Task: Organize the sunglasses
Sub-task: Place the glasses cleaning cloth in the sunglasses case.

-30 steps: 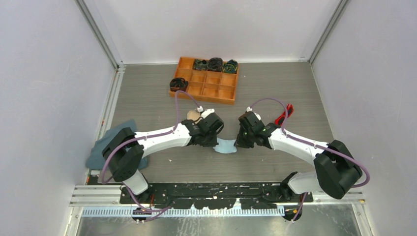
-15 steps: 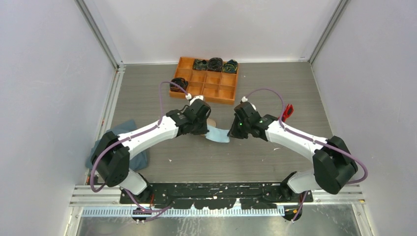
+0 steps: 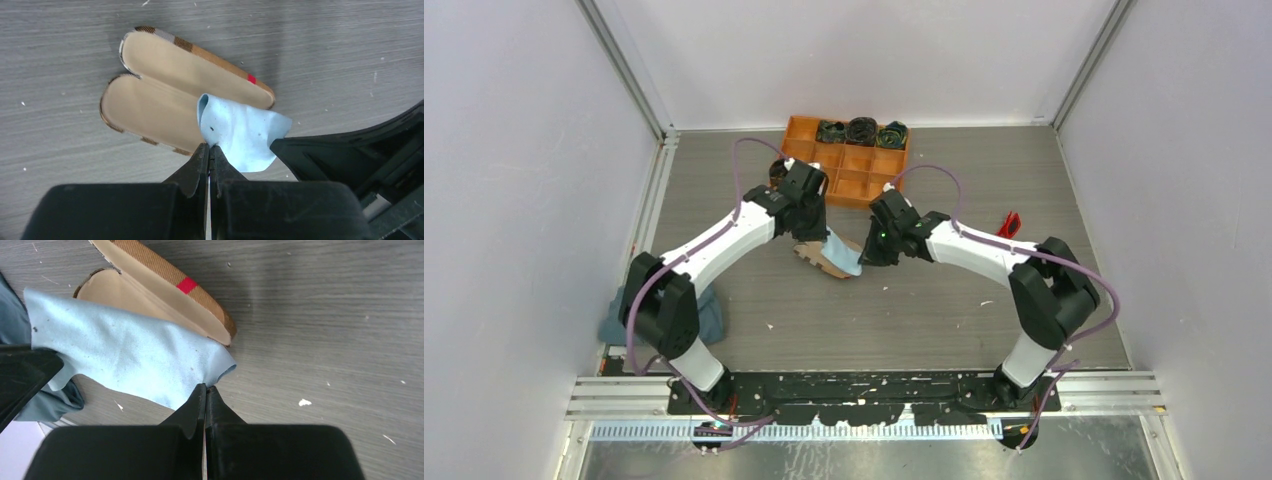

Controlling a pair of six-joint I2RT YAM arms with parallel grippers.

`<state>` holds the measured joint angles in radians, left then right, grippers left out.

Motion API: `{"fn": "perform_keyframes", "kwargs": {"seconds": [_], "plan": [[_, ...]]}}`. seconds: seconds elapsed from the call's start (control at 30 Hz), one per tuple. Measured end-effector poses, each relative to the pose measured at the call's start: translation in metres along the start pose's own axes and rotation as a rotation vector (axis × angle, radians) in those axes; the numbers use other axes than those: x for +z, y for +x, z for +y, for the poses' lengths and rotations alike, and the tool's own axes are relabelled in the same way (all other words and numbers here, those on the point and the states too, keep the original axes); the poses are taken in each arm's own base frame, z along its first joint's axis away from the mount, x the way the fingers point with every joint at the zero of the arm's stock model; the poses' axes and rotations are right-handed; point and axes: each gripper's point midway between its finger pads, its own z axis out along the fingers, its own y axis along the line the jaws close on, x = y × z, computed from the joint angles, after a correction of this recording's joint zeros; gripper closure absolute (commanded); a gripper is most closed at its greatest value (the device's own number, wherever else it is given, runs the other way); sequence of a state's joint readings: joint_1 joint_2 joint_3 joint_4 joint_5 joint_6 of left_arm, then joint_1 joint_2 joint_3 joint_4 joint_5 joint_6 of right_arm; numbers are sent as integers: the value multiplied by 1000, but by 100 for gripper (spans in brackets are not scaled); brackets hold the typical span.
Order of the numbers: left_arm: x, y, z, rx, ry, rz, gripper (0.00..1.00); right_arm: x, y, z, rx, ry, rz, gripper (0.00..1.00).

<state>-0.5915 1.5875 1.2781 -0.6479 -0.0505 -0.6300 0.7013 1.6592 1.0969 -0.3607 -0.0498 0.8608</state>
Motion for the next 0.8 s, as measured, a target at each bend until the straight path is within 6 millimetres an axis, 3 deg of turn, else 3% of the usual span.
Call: {"fn": "perform_keyframes", "kwargs": {"seconds": [0.1, 0.23, 0.6, 0.8], "plan": [[13, -4, 11, 11, -20, 39, 100, 11, 1, 5, -3, -3, 20, 99], [26, 8, 29, 15, -54, 117, 100, 21, 2, 12, -6, -12, 36, 100], [40, 21, 46, 42, -88, 187, 100, 34, 19, 21, -29, -26, 71, 100], [44, 42, 59, 50, -116, 237, 99, 37, 30, 25, -51, -26, 86, 99]]}}
